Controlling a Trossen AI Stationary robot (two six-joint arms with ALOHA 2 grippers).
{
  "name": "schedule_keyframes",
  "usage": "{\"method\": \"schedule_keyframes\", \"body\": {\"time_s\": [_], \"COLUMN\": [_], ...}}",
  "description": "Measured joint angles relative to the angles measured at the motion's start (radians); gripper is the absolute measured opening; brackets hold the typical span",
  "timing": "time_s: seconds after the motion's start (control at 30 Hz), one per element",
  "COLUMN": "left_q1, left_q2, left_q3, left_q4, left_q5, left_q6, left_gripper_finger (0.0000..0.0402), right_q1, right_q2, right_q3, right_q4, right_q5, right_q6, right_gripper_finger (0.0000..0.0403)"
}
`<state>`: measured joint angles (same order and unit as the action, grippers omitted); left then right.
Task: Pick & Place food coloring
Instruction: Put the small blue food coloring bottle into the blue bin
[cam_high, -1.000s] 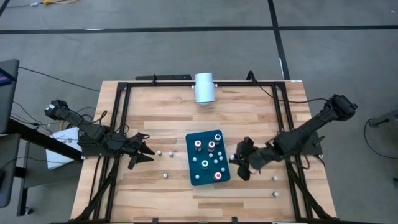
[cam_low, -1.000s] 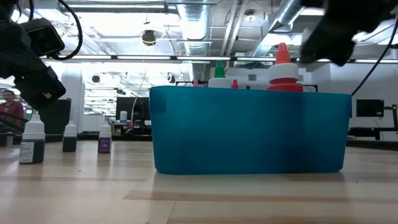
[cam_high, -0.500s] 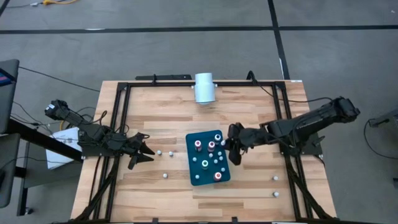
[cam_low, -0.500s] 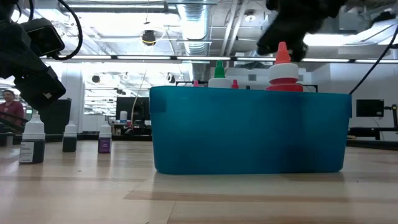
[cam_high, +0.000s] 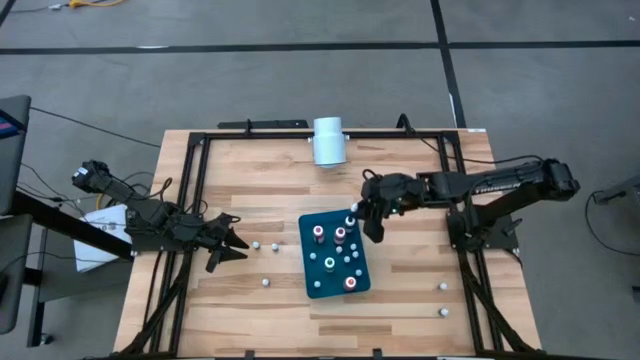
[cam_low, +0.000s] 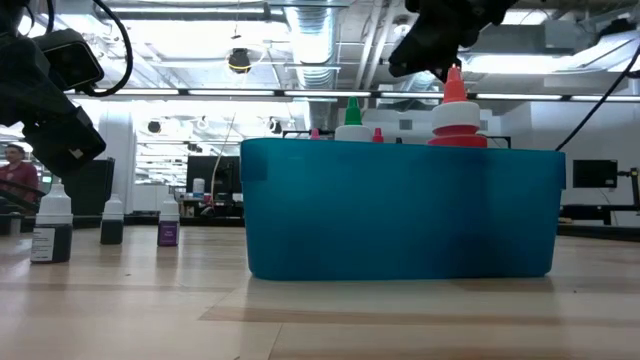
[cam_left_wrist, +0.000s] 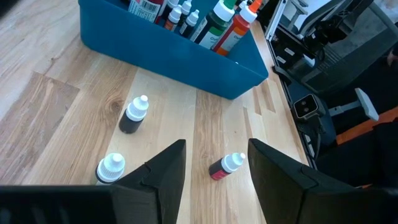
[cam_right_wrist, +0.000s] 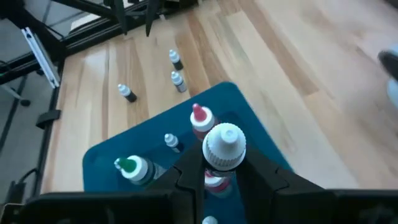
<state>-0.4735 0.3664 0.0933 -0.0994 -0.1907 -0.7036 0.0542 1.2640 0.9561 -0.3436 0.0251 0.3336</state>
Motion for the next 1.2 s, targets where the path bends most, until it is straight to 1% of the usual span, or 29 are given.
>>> {"method": "schedule_keyframes", "body": {"time_s": [0.2,0.43,0.6,0.77,0.93,1.03,1.1,1.2], "left_q1": [0.000,0.000,0.000,0.000,0.000,0.000,0.000,0.000], "left_q2": [0.000,0.000,0.000,0.000,0.000,0.000,0.000,0.000], "left_q3": [0.000,0.000,0.000,0.000,0.000,0.000,0.000,0.000], "left_q4": [0.000,0.000,0.000,0.000,0.002,0.003,0.003,0.001], "left_q5": [0.000,0.000,0.000,0.000,0.000,0.000,0.000,0.000], "left_q6": [0.000,0.000,0.000,0.000,0.000,-0.005,-0.013,-0.016], "left_gripper_finger": [0.0165,0.0165,0.0165,0.0165,0.0165,0.0165,0.0165,0.0165], "right_q1": [-0.030,-0.092,-0.107,-0.083,-0.024,0.007,0.023,0.040], "right_q2": [0.000,0.000,0.000,0.054,0.157,0.196,0.212,0.214], "right_q3": [0.012,0.012,0.012,0.011,0.012,0.011,0.011,0.011], "right_q4": [-0.002,-0.040,-0.041,-0.044,-0.006,-0.001,-0.011,-0.018], "right_q5": [-0.014,-0.124,-0.188,-0.209,-0.209,-0.202,-0.176,-0.157], "right_q6": [-0.114,-0.259,-0.339,-0.366,-0.361,-0.356,-0.341,-0.330], "right_gripper_finger": [0.0066,0.0066,0.0066,0.0066,0.0066,0.0066,0.0066,0.0066]}}
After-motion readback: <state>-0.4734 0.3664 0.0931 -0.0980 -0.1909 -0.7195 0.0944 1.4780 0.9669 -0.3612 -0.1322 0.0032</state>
